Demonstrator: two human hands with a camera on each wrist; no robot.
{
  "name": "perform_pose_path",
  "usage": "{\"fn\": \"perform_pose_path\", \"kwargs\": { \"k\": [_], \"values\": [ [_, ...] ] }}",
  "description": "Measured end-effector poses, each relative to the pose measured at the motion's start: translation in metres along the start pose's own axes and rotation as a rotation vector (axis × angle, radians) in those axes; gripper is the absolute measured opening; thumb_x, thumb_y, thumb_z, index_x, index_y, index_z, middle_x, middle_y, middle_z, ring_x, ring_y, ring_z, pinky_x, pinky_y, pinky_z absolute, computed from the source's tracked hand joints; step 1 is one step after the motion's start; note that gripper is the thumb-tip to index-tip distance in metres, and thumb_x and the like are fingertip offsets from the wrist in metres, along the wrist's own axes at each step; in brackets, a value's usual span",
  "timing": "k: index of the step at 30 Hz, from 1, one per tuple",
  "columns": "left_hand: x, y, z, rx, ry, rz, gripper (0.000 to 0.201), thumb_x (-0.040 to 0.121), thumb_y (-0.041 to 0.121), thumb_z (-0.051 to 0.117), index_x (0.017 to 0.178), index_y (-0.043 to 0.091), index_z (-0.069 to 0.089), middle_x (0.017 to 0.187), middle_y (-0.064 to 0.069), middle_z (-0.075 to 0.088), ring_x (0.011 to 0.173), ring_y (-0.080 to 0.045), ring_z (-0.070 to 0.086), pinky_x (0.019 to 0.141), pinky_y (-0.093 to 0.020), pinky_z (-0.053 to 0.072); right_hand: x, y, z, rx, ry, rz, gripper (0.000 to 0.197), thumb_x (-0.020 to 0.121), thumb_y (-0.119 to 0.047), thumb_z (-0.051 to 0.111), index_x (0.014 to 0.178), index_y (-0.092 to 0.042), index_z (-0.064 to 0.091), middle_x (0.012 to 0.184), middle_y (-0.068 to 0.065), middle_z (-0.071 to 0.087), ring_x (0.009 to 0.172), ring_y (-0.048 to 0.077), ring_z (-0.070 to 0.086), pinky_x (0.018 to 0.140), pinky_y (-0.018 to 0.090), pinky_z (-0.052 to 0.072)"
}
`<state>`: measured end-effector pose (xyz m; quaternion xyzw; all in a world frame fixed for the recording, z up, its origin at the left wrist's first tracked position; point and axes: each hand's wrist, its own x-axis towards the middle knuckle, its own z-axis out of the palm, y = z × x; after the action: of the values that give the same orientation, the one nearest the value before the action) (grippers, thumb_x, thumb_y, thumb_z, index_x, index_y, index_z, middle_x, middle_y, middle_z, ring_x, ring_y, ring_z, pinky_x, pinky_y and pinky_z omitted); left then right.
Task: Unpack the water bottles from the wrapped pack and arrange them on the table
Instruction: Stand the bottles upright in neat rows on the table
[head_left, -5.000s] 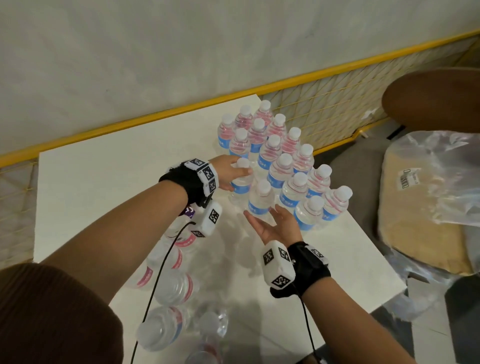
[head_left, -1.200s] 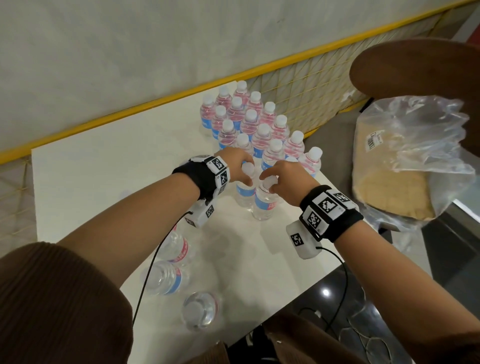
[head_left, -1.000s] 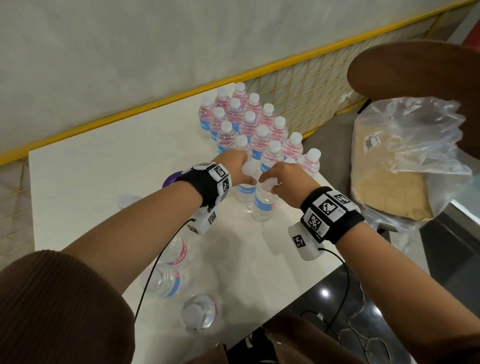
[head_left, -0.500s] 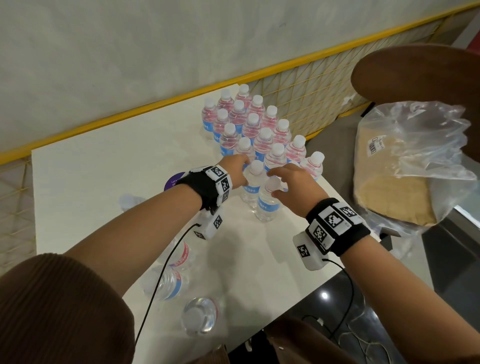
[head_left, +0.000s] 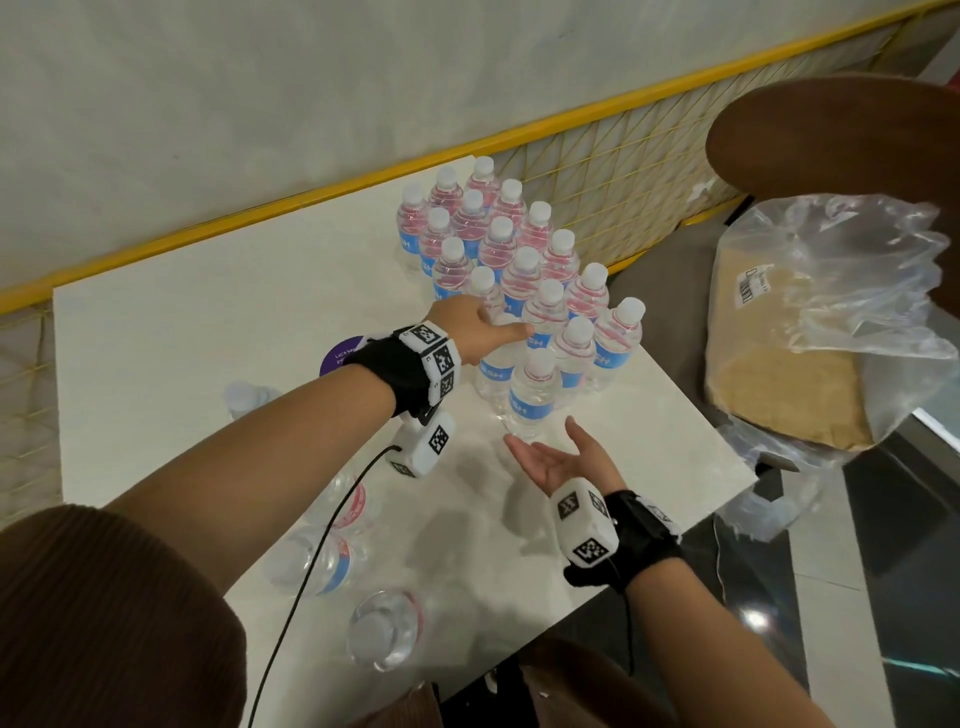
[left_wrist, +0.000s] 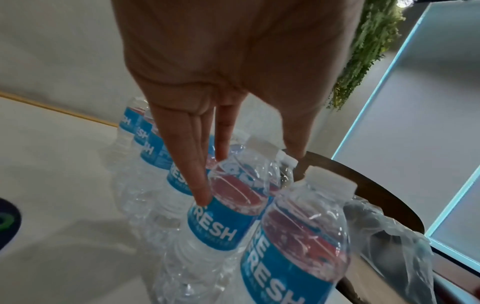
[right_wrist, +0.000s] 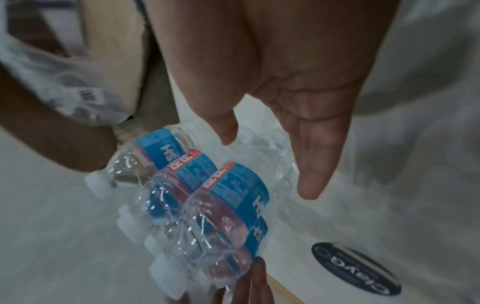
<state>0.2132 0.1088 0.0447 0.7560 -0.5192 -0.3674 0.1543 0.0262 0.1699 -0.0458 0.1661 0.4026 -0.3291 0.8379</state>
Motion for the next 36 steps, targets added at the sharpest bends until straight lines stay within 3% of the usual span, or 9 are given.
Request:
{"fn": "perform_pose_path", "kwargs": {
  "k": [3, 5, 12, 14, 17, 21, 28, 33, 36],
  "values": [
    [0.000, 0.000, 0.001, 0.030, 0.032, 0.056, 0.055, 0.073, 0.055, 0.071, 0.099, 0.007, 0.065, 0.102, -0.010, 0.069, 0.088, -0.026, 0.068, 0.088, -0.040, 0.054, 0.008, 0.004, 0.007, 0.173, -0.075, 0.050, 0.074, 0.094, -0.033, 0.054, 0.146, 0.005, 0.018, 0.140, 0.032, 0.040, 0.115, 0.042, 0.054, 0.071, 0.051, 0.057],
    [-0.001, 0.000, -0.003, 0.055, -0.002, 0.067, 0.052, 0.075, 0.052, 0.070, 0.109, 0.012, 0.068, 0.110, -0.006, 0.069, 0.093, -0.024, 0.067, 0.090, -0.037, 0.053, 0.008, 0.003, 0.010, 0.195, -0.089, 0.077, 0.067, 0.094, -0.034, 0.053, 0.141, 0.008, 0.029, 0.140, 0.025, 0.043, 0.123, 0.028, 0.052, 0.065, 0.043, 0.057],
    [-0.007, 0.006, -0.011, 0.070, -0.047, 0.130, 0.050, 0.082, 0.039, 0.069, 0.127, 0.018, 0.060, 0.127, -0.005, 0.062, 0.113, -0.021, 0.059, 0.088, -0.023, 0.040, 0.008, 0.005, 0.020, 0.086, -0.049, 0.100, 0.050, 0.091, -0.034, 0.058, 0.119, 0.007, 0.050, 0.118, 0.014, 0.058, 0.085, 0.023, 0.060, 0.053, 0.030, 0.058],
    [-0.006, 0.007, -0.010, 0.072, -0.031, 0.152, 0.050, 0.084, 0.035, 0.069, 0.129, 0.018, 0.058, 0.129, -0.005, 0.060, 0.117, -0.019, 0.057, 0.088, -0.021, 0.038, 0.004, 0.005, 0.024, 0.097, -0.020, 0.088, 0.050, 0.091, -0.034, 0.058, 0.113, 0.010, 0.051, 0.132, 0.008, 0.053, 0.089, 0.022, 0.061, 0.062, 0.028, 0.058],
    [-0.005, 0.007, -0.009, 0.071, -0.017, 0.154, 0.053, 0.084, 0.035, 0.069, 0.131, 0.017, 0.055, 0.129, -0.006, 0.060, 0.117, -0.019, 0.056, 0.086, -0.021, 0.036, -0.002, 0.006, 0.029, 0.120, -0.018, 0.060, 0.057, 0.091, -0.034, 0.058, 0.129, 0.006, 0.041, 0.138, 0.017, 0.046, 0.122, 0.024, 0.052, 0.095, 0.032, 0.049],
    [-0.004, 0.007, -0.006, 0.107, 0.026, 0.135, 0.060, 0.081, 0.051, 0.065, 0.131, 0.019, 0.057, 0.126, -0.004, 0.061, 0.117, -0.020, 0.055, 0.091, -0.025, 0.039, -0.006, 0.002, 0.039, 0.094, -0.096, 0.071, 0.063, 0.092, -0.033, 0.057, 0.140, 0.000, 0.033, 0.145, 0.022, 0.037, 0.124, 0.033, 0.048, 0.071, 0.047, 0.057],
    [0.001, 0.003, -0.007, 0.095, -0.001, 0.128, 0.057, 0.083, 0.052, 0.063, 0.129, 0.018, 0.059, 0.122, -0.006, 0.064, 0.111, -0.021, 0.059, 0.088, -0.026, 0.041, -0.017, -0.008, 0.045, 0.077, 0.012, 0.170, 0.062, 0.087, -0.031, 0.062, 0.137, -0.005, 0.037, 0.139, 0.007, 0.044, 0.123, 0.009, 0.048, 0.073, 0.027, 0.051],
    [0.001, 0.002, -0.010, 0.123, -0.020, 0.158, 0.058, 0.085, 0.052, 0.060, 0.132, 0.020, 0.055, 0.123, -0.006, 0.062, 0.114, -0.021, 0.057, 0.090, -0.025, 0.039, -0.044, 0.004, 0.062, -0.205, 0.152, -0.062, 0.033, 0.090, -0.030, 0.062, 0.101, -0.002, 0.047, 0.108, 0.015, 0.055, 0.109, 0.026, 0.055, 0.090, 0.036, 0.048],
    [0.001, 0.003, -0.022, 0.092, -0.031, 0.221, 0.046, 0.086, 0.042, 0.063, 0.126, 0.021, 0.059, 0.123, -0.004, 0.063, 0.116, -0.018, 0.058, 0.093, -0.023, 0.038, -0.048, 0.002, 0.057, -0.613, 0.276, -0.284, 0.046, 0.086, -0.028, 0.066, 0.120, -0.007, 0.043, 0.102, 0.011, 0.052, 0.089, 0.024, 0.056, 0.076, 0.040, 0.052]
  ]
}}
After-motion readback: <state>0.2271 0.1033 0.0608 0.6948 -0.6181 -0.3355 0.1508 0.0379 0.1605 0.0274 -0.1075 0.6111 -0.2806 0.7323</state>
